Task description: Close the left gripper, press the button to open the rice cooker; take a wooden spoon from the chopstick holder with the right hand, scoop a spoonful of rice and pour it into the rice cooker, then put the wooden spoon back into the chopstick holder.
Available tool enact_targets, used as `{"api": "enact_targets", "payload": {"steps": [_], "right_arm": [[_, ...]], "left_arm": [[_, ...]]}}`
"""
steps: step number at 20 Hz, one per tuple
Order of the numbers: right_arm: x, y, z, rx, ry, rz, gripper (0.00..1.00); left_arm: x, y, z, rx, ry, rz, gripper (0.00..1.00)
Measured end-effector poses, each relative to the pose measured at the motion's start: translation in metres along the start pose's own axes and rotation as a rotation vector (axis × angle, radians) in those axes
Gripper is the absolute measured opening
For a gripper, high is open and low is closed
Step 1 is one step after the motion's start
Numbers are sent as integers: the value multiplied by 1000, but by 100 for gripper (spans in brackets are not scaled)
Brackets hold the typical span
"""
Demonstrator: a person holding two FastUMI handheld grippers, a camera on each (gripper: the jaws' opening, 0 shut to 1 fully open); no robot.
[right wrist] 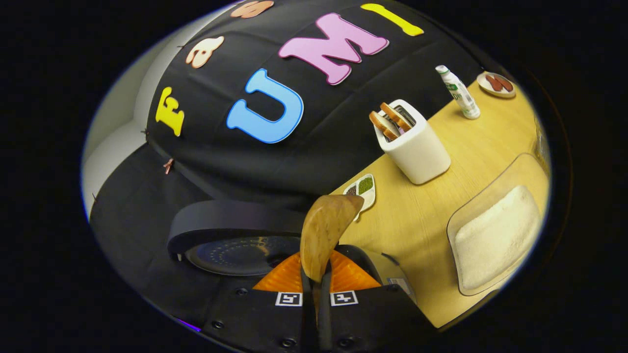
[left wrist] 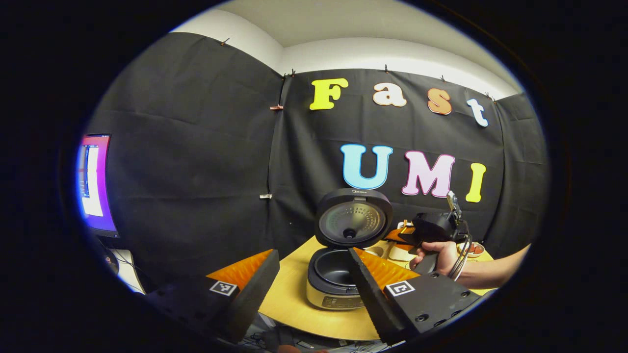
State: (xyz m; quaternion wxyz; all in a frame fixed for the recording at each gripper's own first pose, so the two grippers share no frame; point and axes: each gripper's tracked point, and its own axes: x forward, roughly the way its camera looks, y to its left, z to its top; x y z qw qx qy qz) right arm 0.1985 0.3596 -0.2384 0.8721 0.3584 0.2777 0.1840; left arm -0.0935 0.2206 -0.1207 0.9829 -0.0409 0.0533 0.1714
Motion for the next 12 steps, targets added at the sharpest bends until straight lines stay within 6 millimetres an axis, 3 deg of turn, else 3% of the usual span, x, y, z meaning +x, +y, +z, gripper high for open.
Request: {"api": "enact_targets", "payload": {"steps": [12], "right_arm": [[-1, 30, -7, -288, -30, 1, 6]], "left_arm": [[2, 7, -10, -18, 11, 11, 95]]}}
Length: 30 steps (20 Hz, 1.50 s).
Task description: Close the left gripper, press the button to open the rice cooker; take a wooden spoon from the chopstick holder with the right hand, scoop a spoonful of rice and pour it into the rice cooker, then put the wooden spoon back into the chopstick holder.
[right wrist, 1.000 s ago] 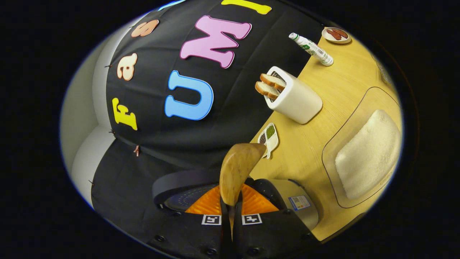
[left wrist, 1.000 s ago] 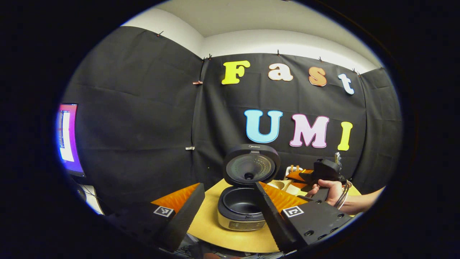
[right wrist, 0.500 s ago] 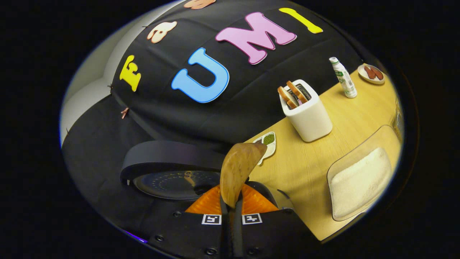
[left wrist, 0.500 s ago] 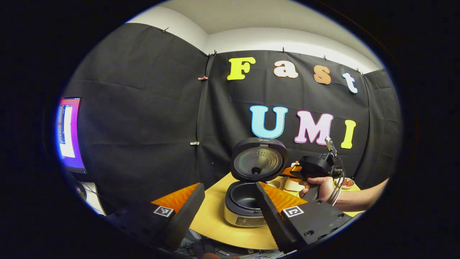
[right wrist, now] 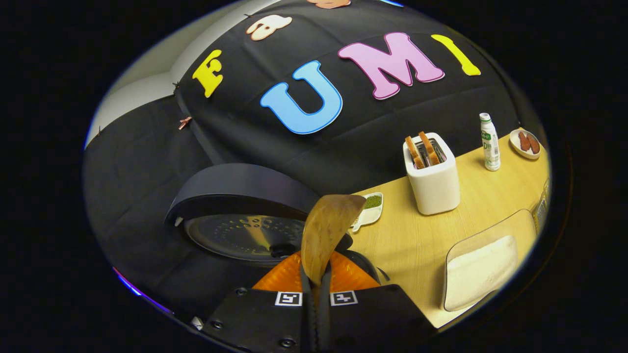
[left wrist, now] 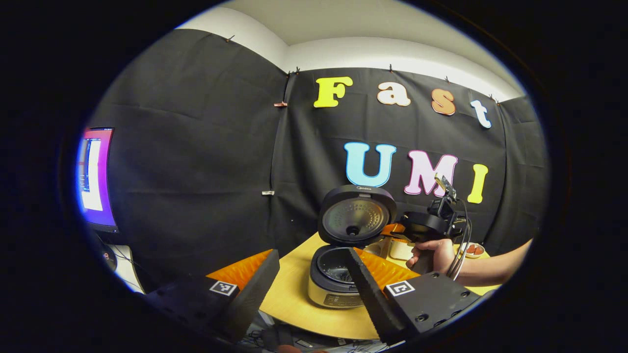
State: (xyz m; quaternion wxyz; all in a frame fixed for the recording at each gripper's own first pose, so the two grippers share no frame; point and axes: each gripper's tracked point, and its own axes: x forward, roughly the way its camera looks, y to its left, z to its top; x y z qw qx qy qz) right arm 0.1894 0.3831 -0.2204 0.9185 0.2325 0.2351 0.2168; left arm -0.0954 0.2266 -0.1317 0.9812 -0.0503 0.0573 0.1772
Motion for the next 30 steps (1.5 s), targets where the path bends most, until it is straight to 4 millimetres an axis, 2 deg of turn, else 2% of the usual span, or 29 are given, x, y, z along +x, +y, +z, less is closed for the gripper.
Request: {"api": "enact_targets", "payload": {"steps": [6, 10, 24, 30], "right_arm": [[-6, 16, 12, -156, -39, 5, 6], [-7, 27, 12, -307, -63, 22, 6], [-35, 105, 25, -774, -205, 162, 6], [-45, 135, 22, -965, -284, 223, 6]], "left_arm": [[1, -1, 1, -9, -2, -9, 94], [0, -3, -1, -13, 1, -16, 94], [3, -3, 2, -31, -4, -16, 94], [6, -4, 4, -49, -11, -16, 94]]}}
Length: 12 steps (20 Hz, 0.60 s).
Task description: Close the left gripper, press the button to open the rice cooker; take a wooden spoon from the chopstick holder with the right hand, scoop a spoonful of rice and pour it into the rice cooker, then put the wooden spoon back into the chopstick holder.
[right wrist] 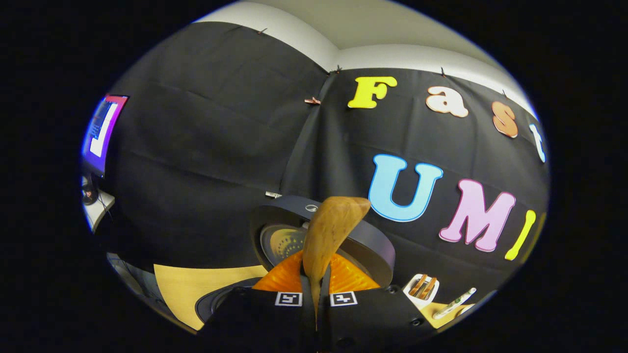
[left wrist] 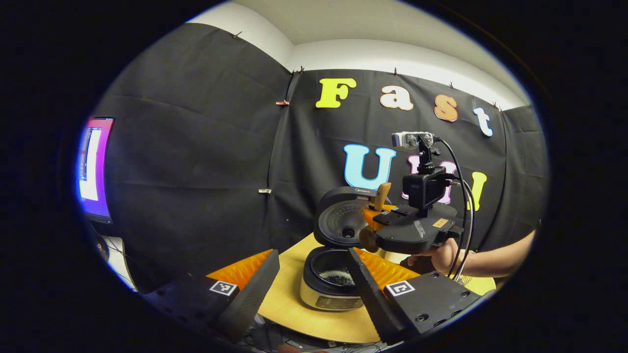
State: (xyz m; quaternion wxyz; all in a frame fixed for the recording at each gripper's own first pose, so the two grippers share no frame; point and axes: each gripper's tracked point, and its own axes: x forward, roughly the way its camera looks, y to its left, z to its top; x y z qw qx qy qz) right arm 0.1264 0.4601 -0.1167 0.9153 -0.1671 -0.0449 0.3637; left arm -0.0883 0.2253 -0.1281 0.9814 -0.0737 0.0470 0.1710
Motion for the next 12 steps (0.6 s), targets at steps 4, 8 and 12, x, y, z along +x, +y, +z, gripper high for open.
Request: {"api": "enact_targets", "payload": {"steps": [4, 8, 12], "right_arm": [[2, 7, 5, -83, -25, 17, 6], [0, 5, 3, -40, -23, 12, 6], [-3, -2, 4, 50, -12, -7, 6]], "left_arm": [[0, -1, 2, -5, -2, 4, 94], [-5, -1, 3, -2, -8, 12, 94], [-9, -4, 5, -3, -9, 18, 95]]}}
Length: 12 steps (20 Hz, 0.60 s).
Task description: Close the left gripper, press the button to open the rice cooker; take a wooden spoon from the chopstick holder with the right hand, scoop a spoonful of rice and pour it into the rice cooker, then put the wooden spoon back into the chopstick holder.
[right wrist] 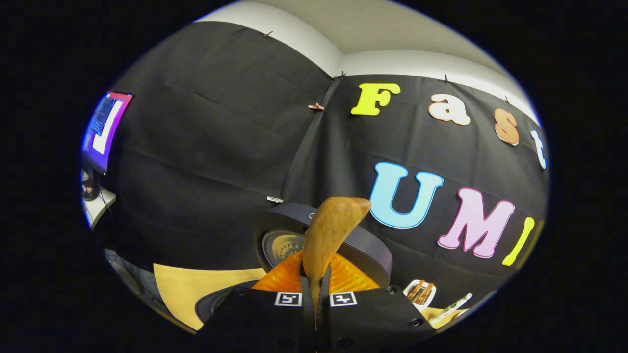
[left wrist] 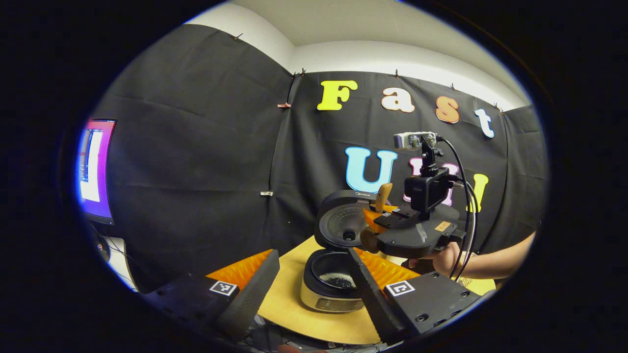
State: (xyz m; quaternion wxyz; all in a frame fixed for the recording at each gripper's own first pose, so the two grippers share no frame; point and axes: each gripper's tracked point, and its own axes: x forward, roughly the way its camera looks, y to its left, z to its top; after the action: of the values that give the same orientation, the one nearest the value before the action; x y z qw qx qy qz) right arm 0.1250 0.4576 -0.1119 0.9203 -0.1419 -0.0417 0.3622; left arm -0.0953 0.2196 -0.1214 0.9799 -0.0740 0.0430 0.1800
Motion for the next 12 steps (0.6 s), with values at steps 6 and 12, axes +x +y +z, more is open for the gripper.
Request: {"api": "enact_targets", "payload": {"steps": [6, 12], "right_arm": [[-20, -16, 6, 177, 1, -21, 6], [-52, -51, 21, 473, 12, -42, 6]], "left_arm": [[-4, -21, 5, 10, 8, -32, 94], [-6, -57, 19, 37, 4, -73, 94]]}}
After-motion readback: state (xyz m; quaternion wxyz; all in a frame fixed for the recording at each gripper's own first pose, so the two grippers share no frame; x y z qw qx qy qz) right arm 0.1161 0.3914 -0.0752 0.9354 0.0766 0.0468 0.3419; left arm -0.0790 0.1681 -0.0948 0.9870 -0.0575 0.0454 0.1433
